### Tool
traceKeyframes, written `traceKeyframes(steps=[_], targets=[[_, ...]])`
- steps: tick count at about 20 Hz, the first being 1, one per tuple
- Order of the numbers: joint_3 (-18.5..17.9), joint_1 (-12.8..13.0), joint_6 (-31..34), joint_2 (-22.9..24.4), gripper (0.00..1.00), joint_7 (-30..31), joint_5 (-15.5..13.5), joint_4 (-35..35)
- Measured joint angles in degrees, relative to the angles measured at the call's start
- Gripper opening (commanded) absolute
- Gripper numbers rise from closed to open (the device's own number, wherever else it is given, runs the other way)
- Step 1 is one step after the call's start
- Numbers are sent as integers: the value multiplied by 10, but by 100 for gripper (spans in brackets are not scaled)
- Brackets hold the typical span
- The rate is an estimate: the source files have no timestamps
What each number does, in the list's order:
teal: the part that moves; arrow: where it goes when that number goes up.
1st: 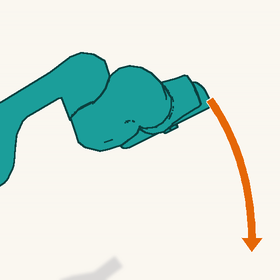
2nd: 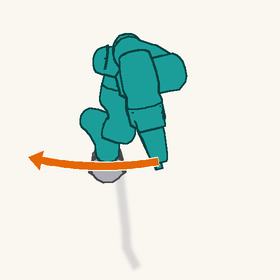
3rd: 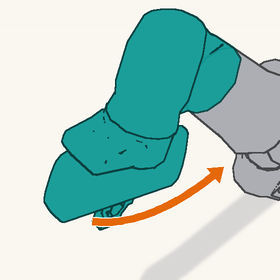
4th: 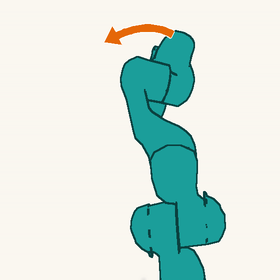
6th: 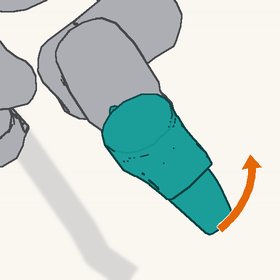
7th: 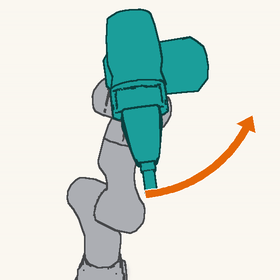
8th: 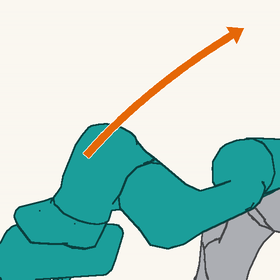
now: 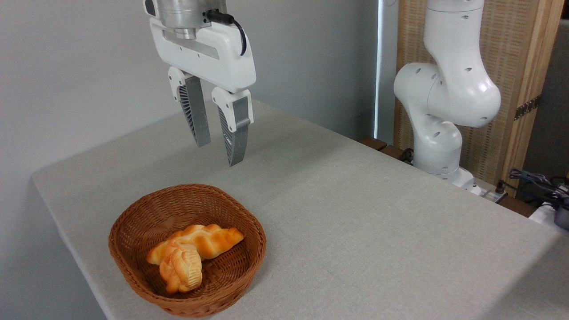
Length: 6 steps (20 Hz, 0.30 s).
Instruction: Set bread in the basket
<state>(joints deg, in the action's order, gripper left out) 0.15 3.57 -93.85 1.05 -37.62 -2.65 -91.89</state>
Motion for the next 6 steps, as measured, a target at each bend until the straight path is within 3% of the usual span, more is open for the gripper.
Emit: traceKeyframes(steps=[6], targets=[[-8,-1,2,-1,100,0,0,1]])
